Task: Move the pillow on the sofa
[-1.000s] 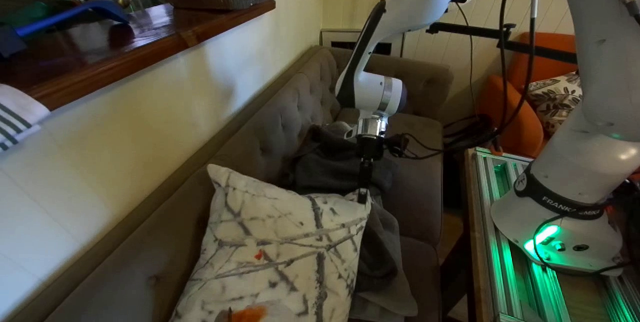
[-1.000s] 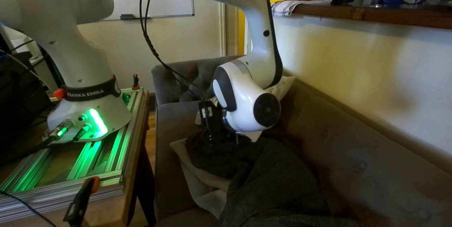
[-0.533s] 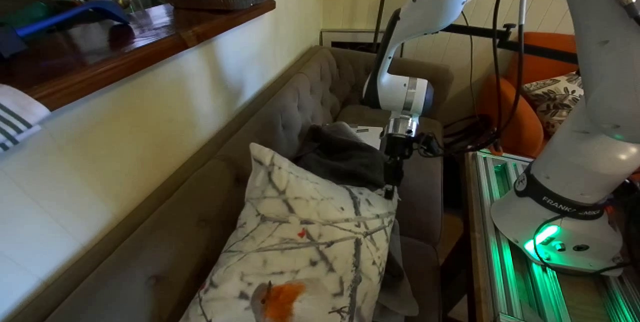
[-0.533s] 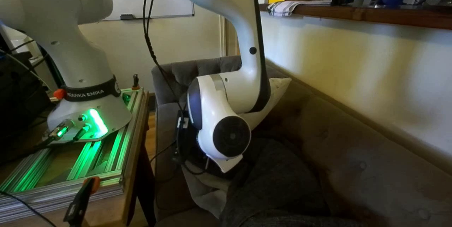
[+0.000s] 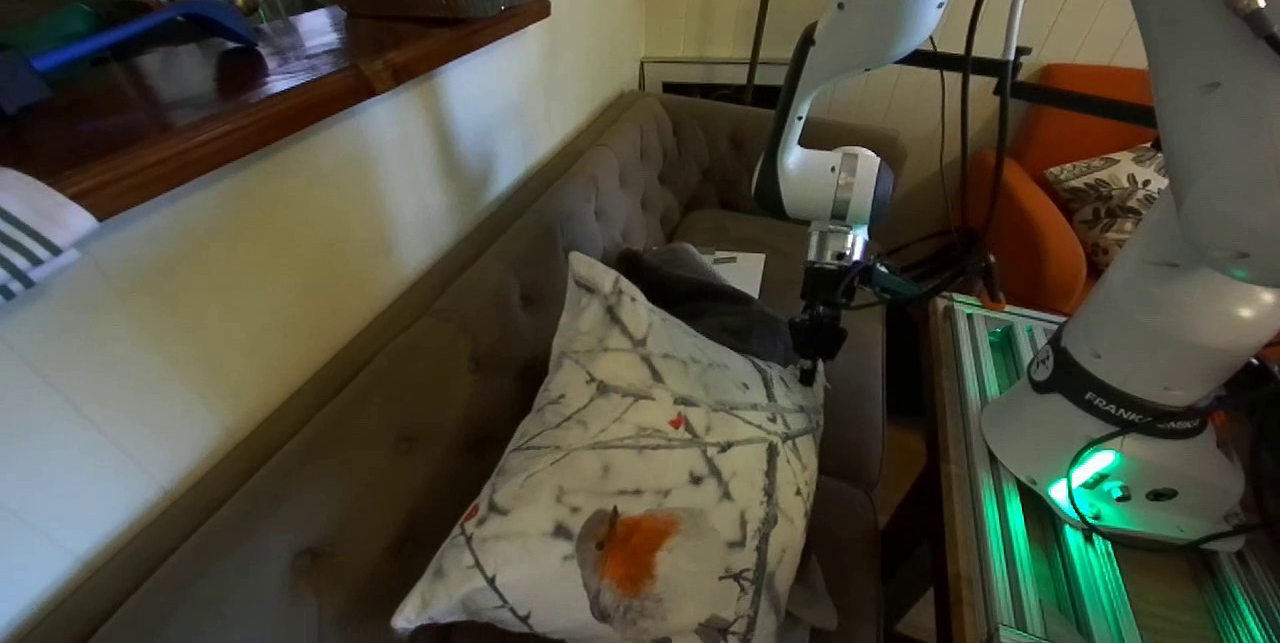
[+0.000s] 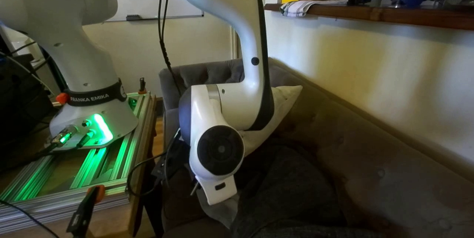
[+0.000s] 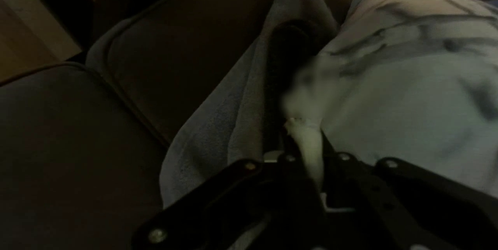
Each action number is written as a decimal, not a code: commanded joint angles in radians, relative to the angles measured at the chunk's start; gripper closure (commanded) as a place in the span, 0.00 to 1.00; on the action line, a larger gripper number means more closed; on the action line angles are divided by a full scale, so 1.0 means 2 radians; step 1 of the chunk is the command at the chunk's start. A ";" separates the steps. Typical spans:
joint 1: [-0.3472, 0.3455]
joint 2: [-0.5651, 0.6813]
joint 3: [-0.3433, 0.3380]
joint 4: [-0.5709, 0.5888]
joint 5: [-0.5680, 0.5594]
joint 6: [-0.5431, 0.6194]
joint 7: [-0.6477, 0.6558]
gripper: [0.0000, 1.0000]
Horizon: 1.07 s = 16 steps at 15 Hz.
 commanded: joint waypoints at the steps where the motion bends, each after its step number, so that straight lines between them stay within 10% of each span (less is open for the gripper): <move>1: 0.031 0.001 0.001 -0.008 0.006 0.089 0.046 0.65; 11: 0.016 -0.100 0.150 -0.066 0.116 0.400 -0.057 0.02; 16: -0.072 -0.158 0.315 -0.048 0.204 0.515 -0.111 0.00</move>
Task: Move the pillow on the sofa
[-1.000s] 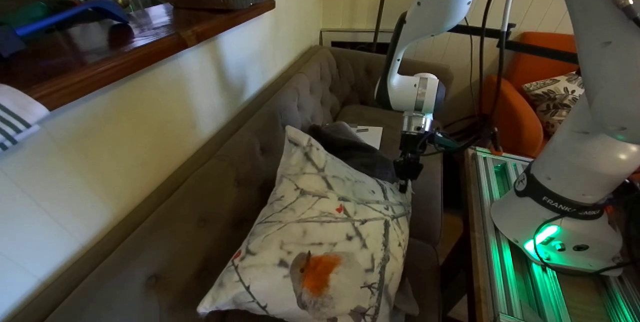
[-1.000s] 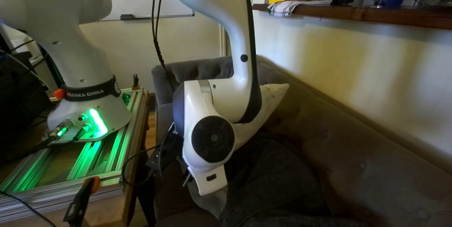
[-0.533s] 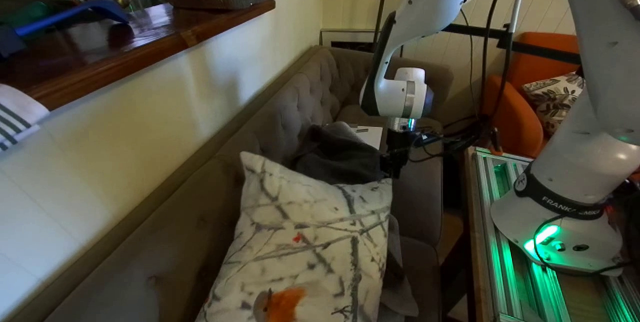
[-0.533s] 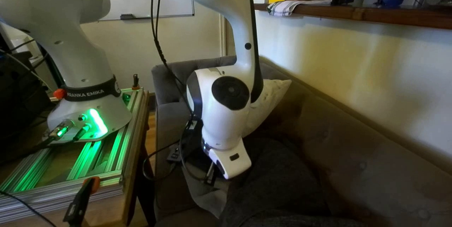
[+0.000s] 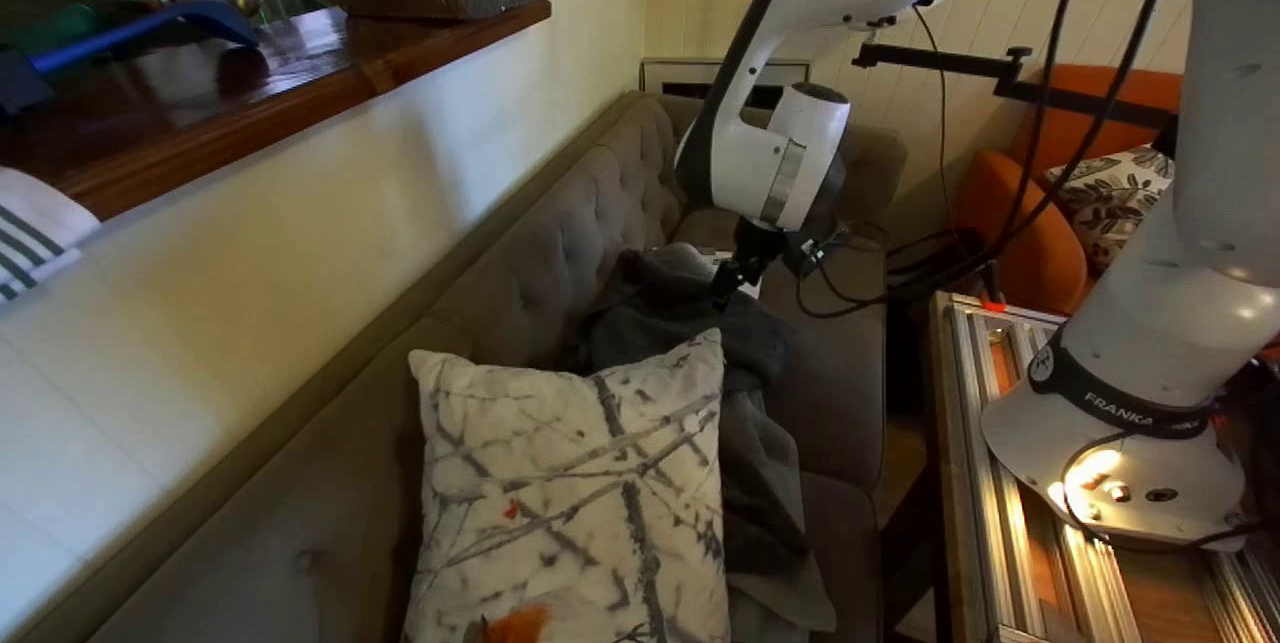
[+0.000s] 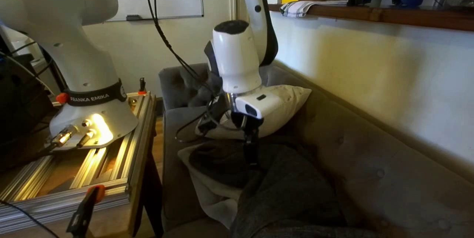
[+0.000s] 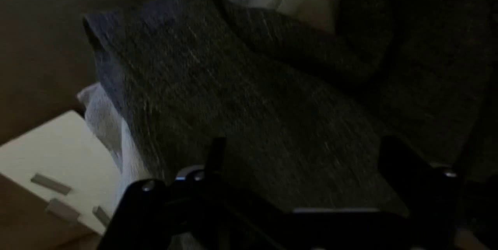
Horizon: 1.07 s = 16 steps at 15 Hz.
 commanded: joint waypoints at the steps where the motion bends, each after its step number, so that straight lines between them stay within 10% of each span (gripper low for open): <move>1: -0.081 -0.061 0.118 0.003 0.035 0.042 -0.015 0.00; 8: -0.216 -0.028 0.305 0.074 0.043 -0.054 -0.043 0.00; 16: -0.153 0.088 0.213 0.096 -0.119 -0.210 -0.018 0.00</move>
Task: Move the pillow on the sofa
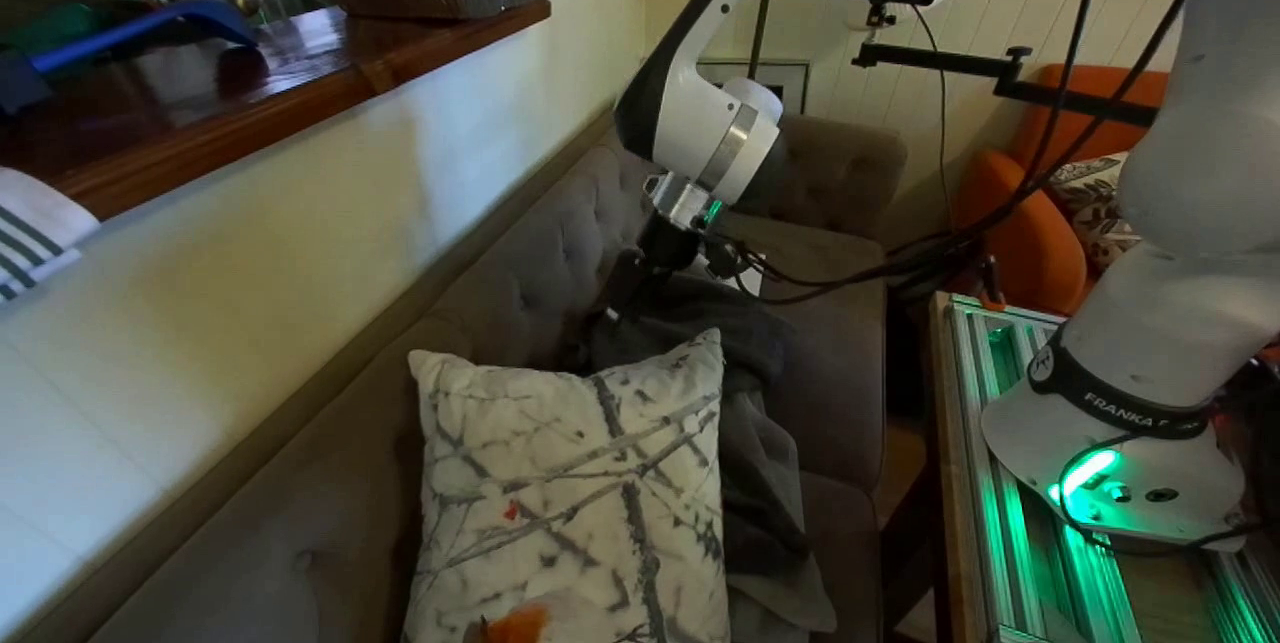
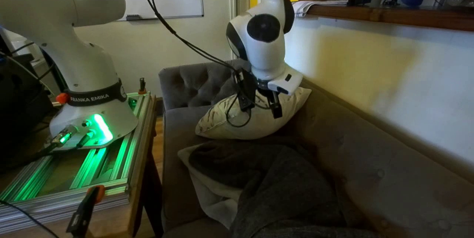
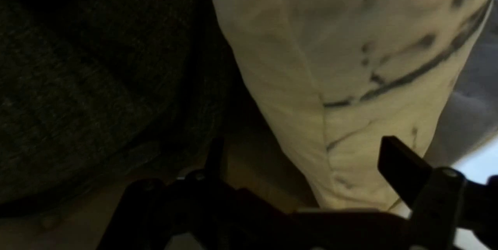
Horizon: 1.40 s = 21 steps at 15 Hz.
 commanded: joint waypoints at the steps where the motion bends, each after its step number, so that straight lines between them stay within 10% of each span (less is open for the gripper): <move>1: 0.054 0.038 -0.061 0.026 -0.104 -0.081 0.043 0.00; 4: 0.144 0.029 -0.139 0.050 -0.152 -0.181 0.068 0.00; 5: 0.175 0.028 -0.165 0.061 -0.165 -0.212 0.073 0.25; 10: 0.287 0.040 -0.261 0.123 -0.241 -0.340 0.103 0.55; 16: 0.305 0.029 -0.292 0.125 -0.218 -0.339 0.099 0.95; 21: 0.280 -0.021 -0.322 0.016 -0.150 -0.270 0.094 0.99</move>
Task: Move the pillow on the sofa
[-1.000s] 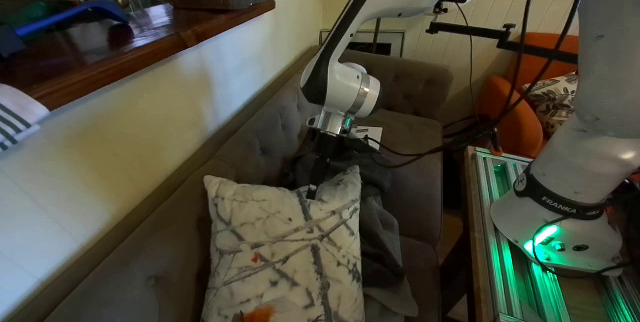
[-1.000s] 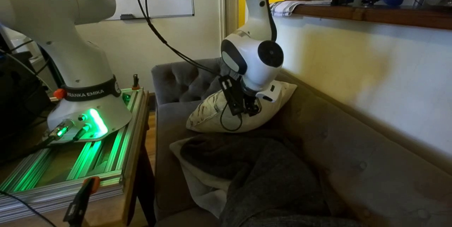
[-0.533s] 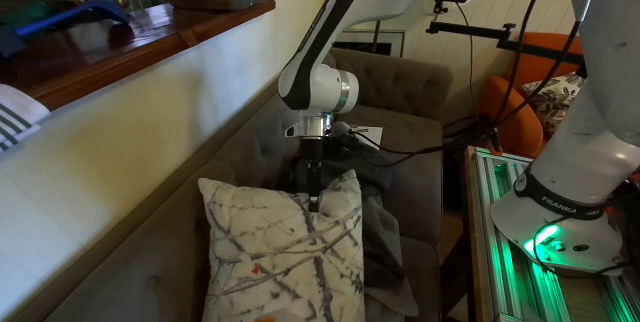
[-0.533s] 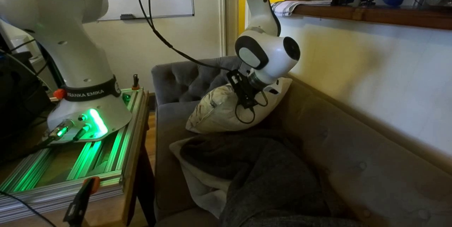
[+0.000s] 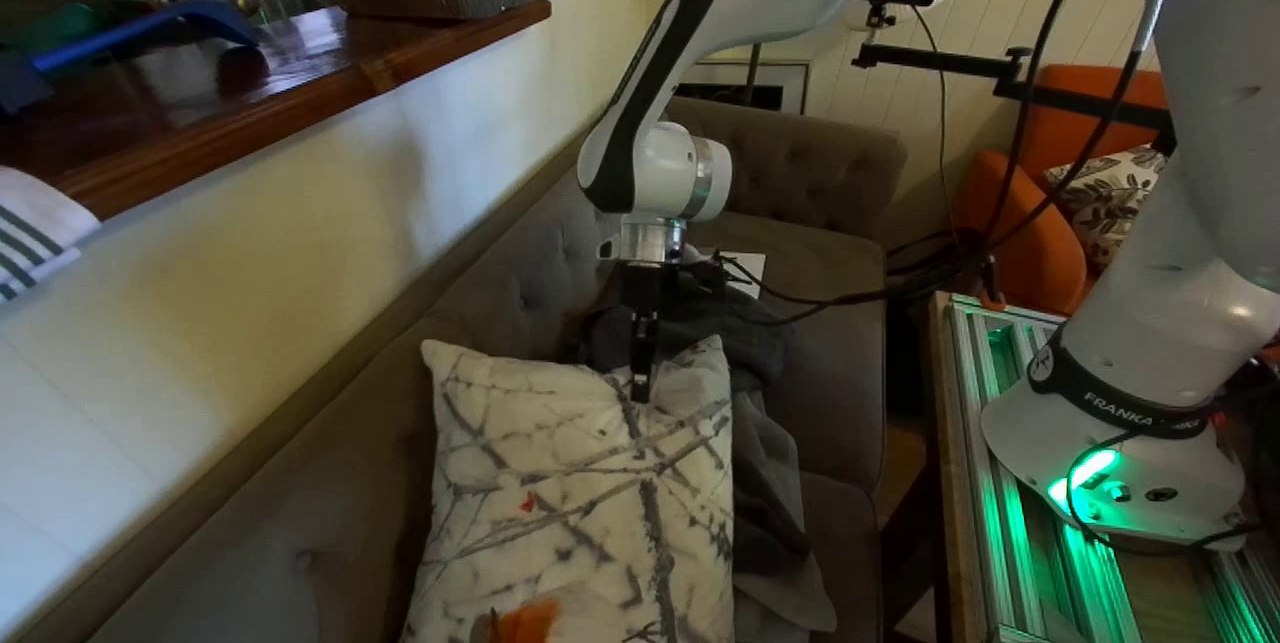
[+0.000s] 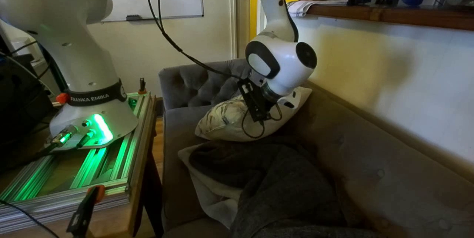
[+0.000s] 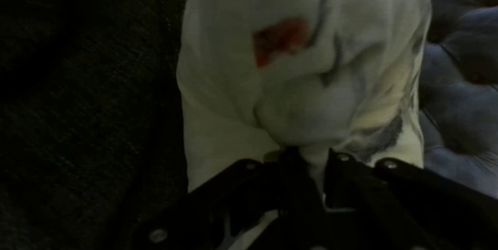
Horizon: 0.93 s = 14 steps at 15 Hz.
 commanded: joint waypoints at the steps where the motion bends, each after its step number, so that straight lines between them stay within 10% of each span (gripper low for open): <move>1: -0.015 -0.066 -0.027 -0.114 0.051 0.038 0.001 0.97; 9: -0.014 -0.148 -0.118 -0.265 0.087 0.156 0.007 0.97; 14: 0.016 -0.116 -0.117 -0.265 0.092 0.280 0.053 0.97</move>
